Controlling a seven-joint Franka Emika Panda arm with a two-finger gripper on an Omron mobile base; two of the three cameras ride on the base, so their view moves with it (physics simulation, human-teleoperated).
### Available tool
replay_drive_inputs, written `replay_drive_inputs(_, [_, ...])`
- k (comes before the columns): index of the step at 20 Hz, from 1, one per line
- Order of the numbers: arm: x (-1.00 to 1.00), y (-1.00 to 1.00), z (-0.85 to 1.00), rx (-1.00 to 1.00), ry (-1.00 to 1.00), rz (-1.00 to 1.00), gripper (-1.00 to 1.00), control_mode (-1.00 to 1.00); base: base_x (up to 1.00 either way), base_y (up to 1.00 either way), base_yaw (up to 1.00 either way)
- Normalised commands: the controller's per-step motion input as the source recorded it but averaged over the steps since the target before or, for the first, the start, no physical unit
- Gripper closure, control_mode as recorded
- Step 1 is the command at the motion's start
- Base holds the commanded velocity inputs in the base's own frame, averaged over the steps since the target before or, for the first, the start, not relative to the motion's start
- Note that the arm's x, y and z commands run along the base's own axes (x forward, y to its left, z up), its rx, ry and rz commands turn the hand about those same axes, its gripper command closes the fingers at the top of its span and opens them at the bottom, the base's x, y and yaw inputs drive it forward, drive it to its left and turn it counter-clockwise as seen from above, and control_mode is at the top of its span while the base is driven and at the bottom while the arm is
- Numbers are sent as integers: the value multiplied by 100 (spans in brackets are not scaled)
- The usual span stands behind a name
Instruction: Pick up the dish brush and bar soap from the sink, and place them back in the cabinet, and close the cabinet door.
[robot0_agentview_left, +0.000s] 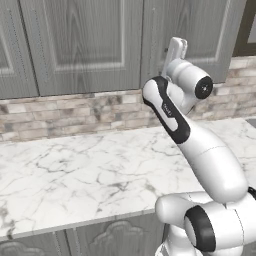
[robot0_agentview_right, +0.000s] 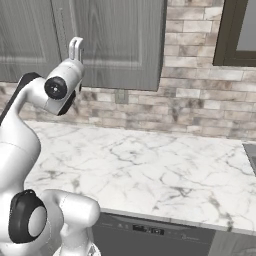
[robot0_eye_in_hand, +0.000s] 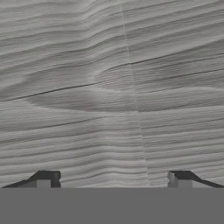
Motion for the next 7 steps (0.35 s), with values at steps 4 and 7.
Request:
replay_drive_inputs(4, [6,0,0,0,0,0,-100,-100,0,0,0])
replay_drive_inputs(7, [3,0,0,0,0,0,-100,-100,0,0,0])
